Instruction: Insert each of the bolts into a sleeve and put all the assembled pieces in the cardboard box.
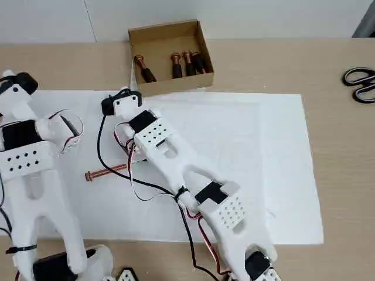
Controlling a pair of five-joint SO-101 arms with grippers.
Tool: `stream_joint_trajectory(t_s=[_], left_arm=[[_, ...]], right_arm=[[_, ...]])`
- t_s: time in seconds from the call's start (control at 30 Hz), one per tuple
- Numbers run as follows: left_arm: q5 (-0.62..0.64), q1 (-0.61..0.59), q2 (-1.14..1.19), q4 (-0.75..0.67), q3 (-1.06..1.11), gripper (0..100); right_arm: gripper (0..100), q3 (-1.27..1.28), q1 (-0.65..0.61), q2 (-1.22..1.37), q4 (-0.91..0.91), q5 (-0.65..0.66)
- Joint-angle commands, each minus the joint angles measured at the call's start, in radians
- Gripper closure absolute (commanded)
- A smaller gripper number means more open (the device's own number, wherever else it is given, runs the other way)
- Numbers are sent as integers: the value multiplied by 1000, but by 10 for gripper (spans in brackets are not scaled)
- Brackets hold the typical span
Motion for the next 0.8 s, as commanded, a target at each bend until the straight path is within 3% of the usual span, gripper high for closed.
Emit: stream_joint_trajectory(t_s=[0.0, 0.23, 0.77], left_arm=[[6, -3, -38, -20, -4, 935], [6, -2, -38, -20, -4, 935], [6, 2, -37, -20, -4, 935]], right_arm=[[727, -35, -1, -5, -12, -2], [883, -37, 1, 2, -30, 72], [898, -37, 1, -4, 1, 74]])
